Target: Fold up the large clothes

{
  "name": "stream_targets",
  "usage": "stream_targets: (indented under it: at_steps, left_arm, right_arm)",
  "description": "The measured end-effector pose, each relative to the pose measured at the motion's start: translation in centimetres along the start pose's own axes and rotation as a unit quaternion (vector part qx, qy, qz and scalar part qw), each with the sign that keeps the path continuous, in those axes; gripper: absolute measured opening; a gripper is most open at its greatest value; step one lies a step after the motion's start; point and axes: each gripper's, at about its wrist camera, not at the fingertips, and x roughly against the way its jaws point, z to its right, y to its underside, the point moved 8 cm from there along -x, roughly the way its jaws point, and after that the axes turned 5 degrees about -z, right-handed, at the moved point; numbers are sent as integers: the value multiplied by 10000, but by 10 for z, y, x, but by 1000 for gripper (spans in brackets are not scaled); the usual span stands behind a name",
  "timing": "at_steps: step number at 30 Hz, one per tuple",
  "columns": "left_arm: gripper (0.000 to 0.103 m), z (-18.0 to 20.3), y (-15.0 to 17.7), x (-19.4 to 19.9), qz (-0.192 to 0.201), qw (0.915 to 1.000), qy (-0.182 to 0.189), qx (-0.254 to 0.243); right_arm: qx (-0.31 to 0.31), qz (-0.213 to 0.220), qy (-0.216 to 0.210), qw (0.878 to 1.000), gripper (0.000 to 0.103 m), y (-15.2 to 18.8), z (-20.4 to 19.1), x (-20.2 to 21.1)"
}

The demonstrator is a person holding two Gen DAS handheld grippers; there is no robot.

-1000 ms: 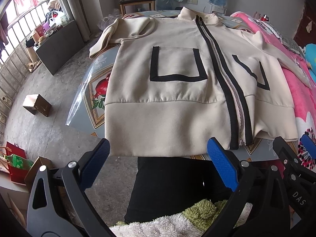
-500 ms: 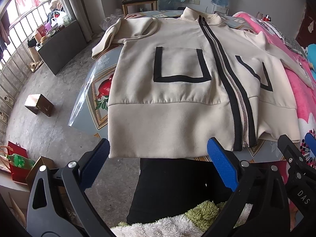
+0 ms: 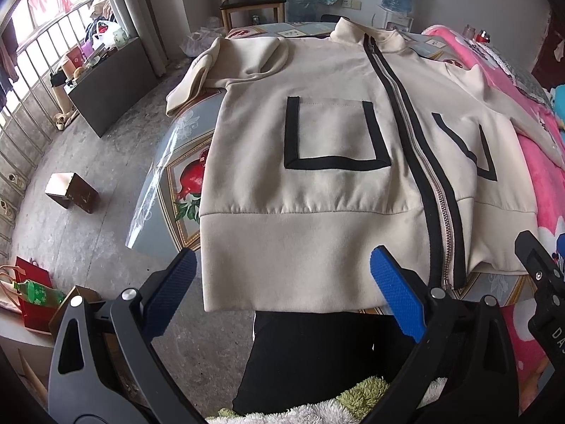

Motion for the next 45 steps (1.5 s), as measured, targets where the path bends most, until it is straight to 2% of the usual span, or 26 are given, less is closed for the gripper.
stream_targets:
  at_steps: [15,20,22,26,29,31,36,39,41,45]
  left_arm:
    - [95,-14,-53,-7,151,9999,-44,-12]
    - [95,-9,-69,-18,135,9996,180,-158]
    - [95,-7,-74,-20,192,9989,379,-221]
    - [95,-4,-89,-21,449,9924,1107,-294]
    - [95,-17,-102,-20,843,9824,1669,-27]
    - [95,-32,-114,-24,977,9783,1816,176]
    - [95,-80,-148,-47,901,9822,1550,565]
    - [95,-110,-176,-76,894,9899,929,582]
    - [95,-127,-197,-106,742,9948,495,489]
    - [95,-145,-228,-163,274,9983,275,432]
  right_arm:
    - [110,412,85,9991,97,-60,-16,-4]
    - [295,388,-51,9988,97,-79,-28,-17]
    - [367,384,-102,9985,97,-85,-34,-23]
    - [523,360,-337,9974,97,-97,-48,-38]
    - [642,373,-713,9947,97,-109,-65,-51]
    - [747,370,-864,9928,97,-117,-79,-58]
    - [1156,342,-1186,9856,97,-133,-123,-77]
    - [1260,180,-1379,9822,97,-133,-144,-90]
    - [1315,48,-1456,9806,97,-129,-156,-98]
    - [1411,-241,-1564,9773,97,-118,-166,-112]
